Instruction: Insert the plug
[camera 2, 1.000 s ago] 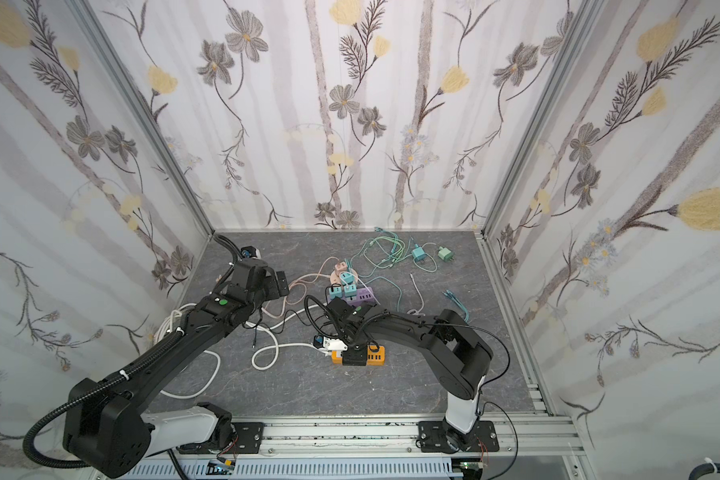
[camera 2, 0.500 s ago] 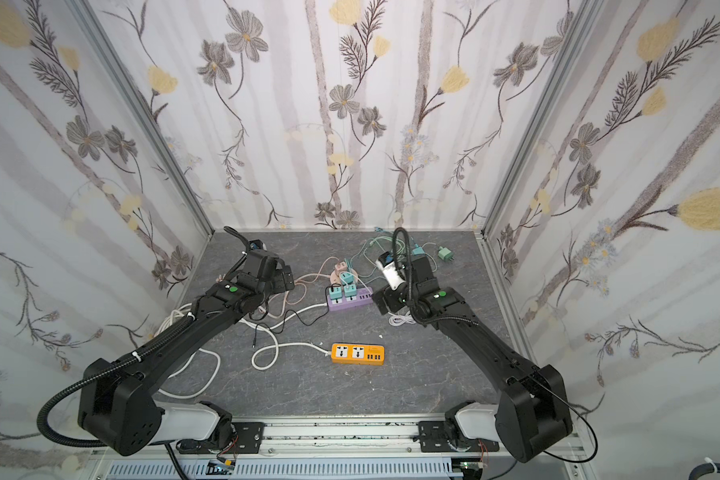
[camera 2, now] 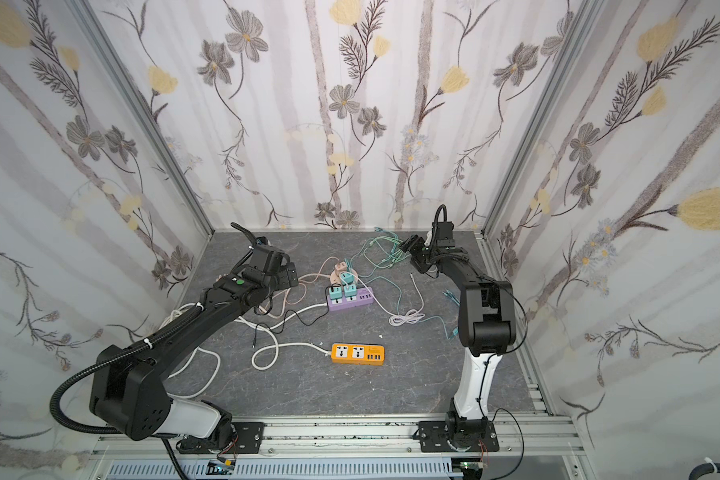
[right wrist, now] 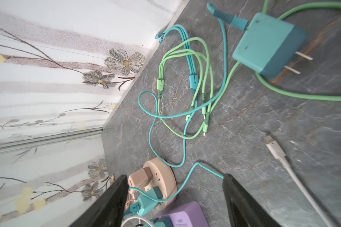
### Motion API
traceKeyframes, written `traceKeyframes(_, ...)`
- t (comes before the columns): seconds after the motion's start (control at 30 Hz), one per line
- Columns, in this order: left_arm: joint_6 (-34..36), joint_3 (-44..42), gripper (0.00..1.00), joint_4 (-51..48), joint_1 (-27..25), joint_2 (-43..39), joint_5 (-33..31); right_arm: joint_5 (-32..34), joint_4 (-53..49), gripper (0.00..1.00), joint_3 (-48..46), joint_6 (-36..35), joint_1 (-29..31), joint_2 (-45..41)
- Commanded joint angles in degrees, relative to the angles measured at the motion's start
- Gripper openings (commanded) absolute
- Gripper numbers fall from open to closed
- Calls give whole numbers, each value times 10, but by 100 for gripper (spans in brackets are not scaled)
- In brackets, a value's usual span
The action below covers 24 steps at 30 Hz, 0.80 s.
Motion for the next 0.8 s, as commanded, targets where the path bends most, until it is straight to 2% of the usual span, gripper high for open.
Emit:
traceKeyframes(0.0, -5, 13, 100, -12, 0, 12, -6, 30, -40, 75, 47, 102, 6, 46)
traceKeyframes(0.17, -3, 24, 100, -26, 0, 23, -12, 87, -82, 77, 94, 158, 15, 86)
traceKeyframes(0.4, -1, 27, 100, -31, 0, 27, -18, 84, -161, 75, 200, 199, 28, 169)
traceKeyframes(0.77, 6, 25, 100, -39, 0, 28, -28, 113, -162, 77, 294, 227, 44, 232)
